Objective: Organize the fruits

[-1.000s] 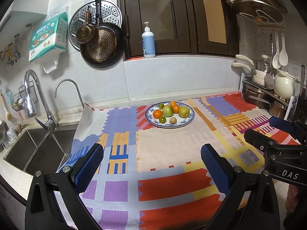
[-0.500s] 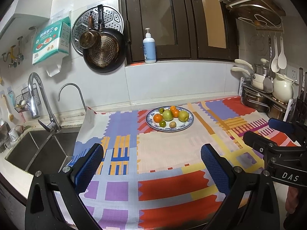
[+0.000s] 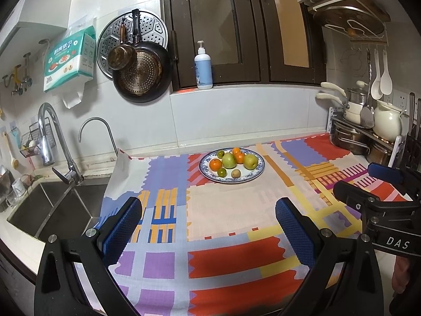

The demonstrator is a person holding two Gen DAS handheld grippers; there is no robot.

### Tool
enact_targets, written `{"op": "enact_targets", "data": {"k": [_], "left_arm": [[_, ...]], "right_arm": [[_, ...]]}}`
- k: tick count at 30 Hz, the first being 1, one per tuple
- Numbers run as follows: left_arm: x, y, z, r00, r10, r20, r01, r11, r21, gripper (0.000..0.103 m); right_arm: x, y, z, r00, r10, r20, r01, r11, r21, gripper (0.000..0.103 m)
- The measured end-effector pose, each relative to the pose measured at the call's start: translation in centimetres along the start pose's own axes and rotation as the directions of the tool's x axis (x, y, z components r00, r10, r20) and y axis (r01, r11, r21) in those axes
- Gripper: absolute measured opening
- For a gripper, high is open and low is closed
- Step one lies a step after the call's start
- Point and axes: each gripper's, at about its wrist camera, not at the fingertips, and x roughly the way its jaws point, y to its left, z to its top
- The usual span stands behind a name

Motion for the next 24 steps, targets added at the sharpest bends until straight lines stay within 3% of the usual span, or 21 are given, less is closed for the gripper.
{"op": "enact_targets", "data": {"k": [24], "left_arm": [[-0.22, 0.2, -0.03, 1.0, 0.004, 0.005, -0.004, 1.0, -0.001, 0.103]], "right_arm": [[-0.12, 0.11, 0.03, 1.0, 0.007, 0.0, -0.007, 1.0, -0.006, 0.086]]}}
